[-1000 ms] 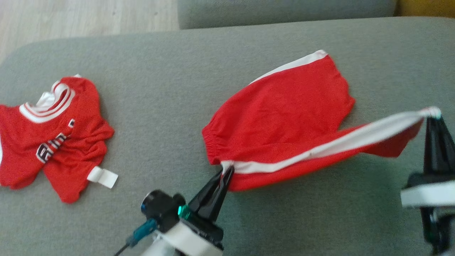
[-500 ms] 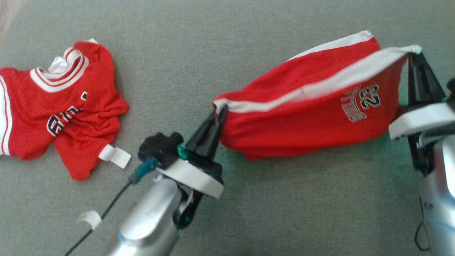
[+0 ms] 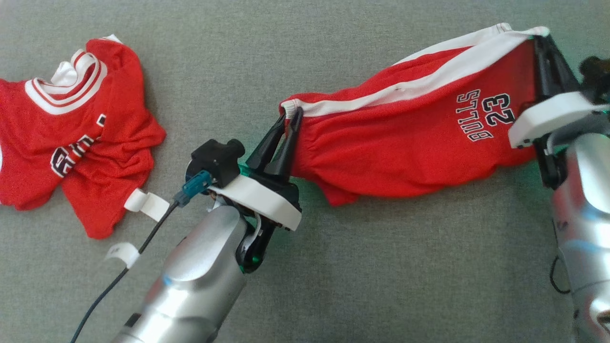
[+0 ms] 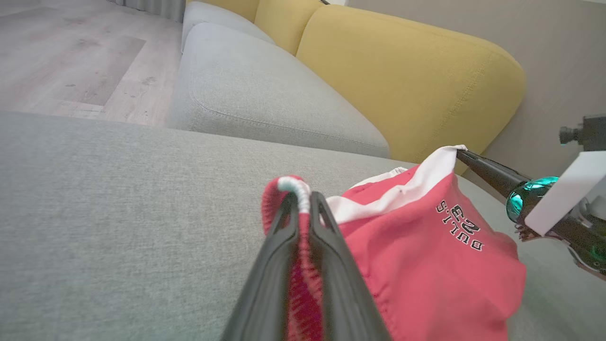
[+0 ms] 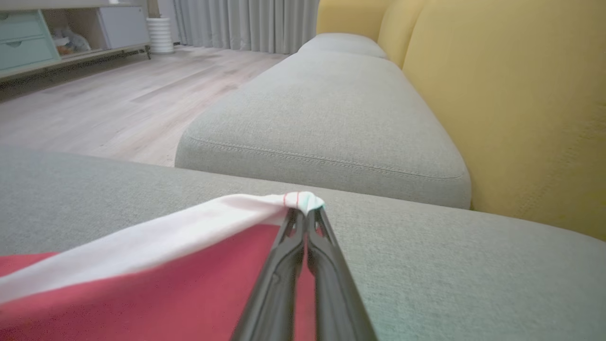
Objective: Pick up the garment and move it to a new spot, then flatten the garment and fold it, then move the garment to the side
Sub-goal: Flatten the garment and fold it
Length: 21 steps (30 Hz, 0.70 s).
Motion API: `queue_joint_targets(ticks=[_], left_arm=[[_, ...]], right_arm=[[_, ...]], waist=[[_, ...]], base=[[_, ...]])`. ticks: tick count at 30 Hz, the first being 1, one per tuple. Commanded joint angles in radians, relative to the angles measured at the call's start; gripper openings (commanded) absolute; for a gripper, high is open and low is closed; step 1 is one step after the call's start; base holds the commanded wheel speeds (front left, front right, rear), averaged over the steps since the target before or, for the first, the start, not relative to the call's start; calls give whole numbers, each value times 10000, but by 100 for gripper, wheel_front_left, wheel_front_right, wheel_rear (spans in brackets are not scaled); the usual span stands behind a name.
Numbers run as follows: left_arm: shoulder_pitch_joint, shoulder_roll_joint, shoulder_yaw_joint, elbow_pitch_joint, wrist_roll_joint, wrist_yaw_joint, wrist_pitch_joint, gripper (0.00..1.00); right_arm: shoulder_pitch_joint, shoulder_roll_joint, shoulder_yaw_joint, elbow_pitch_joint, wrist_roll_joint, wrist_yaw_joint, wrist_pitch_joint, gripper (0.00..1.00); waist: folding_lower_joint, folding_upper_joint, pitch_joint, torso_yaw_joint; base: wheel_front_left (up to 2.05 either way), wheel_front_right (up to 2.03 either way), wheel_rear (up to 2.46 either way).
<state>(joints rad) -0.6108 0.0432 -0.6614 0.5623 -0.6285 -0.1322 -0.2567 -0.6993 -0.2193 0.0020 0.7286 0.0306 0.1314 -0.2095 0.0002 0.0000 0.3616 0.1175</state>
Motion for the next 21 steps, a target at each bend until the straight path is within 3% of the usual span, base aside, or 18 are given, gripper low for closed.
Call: queue_joint_targets(ticks=[1, 2, 3, 8, 13, 21], left_arm=[[-344, 76, 103, -133, -141, 17, -51, 52], [-407, 75, 2, -116, -243, 17, -51, 74], [-494, 74, -52, -74, -309, 17, -51, 100], [-291, 72, 381, -129, 282, 142, -51, 100], [587, 71, 1147, -1255, 1572, 941, -51, 100], [2462, 71, 2303, -3804, 3573, 1975, -51, 100]], right_arm=[[-336, -28, 365, -20, -158, -7, -132, 20], [-461, 0, 449, 158, -177, -7, -175, 72], [-681, 55, 473, 317, -207, -7, -336, 100], [-574, 209, 701, 226, 211, -7, -505, 100], [2, -230, 1195, 323, 1291, -7, -454, 100], [431, -1350, 2025, 1071, 3151, -7, 1089, 100]], waist=[[-2, 0, 42, -36], [-2, 0, 58, -56], [-2, 0, 63, -77], [-2, 0, -73, -99], [-2, 0, -233, -27], [-2, 0, -299, 403]], base=[[0, 0, 0], [0, 0, 0], [0, 0, 0], [0, 0, 0], [0, 0, 0], [0, 0, 0]])
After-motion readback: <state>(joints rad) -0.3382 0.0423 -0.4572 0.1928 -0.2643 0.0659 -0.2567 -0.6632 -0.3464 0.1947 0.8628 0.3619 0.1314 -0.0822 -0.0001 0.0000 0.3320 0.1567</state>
